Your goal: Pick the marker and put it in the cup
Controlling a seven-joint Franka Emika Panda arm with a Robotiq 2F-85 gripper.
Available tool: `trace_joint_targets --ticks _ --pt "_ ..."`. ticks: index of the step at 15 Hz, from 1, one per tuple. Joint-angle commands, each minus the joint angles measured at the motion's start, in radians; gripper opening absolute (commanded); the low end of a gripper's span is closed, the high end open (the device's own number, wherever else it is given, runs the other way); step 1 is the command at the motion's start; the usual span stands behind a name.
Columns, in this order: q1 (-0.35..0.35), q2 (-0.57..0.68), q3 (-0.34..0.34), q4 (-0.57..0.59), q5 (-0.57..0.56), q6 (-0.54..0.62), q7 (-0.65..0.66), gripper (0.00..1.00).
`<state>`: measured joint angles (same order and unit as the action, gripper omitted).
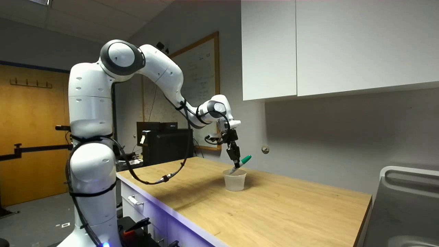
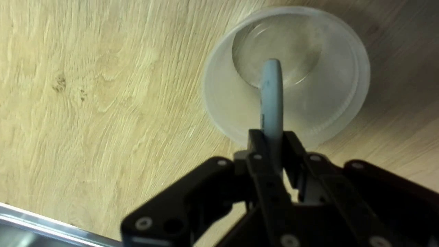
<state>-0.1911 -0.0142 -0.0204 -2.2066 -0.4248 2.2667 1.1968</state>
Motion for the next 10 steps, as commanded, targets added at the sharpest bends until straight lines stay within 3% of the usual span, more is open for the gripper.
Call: trace_joint_targets --ticks 1,8,10 --pt "0.052 0.05 -0.019 0.063 -0.021 -0.053 0.046 0.44" --pt "0.086 0.053 -0.04 0.073 0.0 -0.089 0.034 0.94" --pt "0.089 0.047 -0.043 0.069 0.017 -0.099 0.016 1.0"
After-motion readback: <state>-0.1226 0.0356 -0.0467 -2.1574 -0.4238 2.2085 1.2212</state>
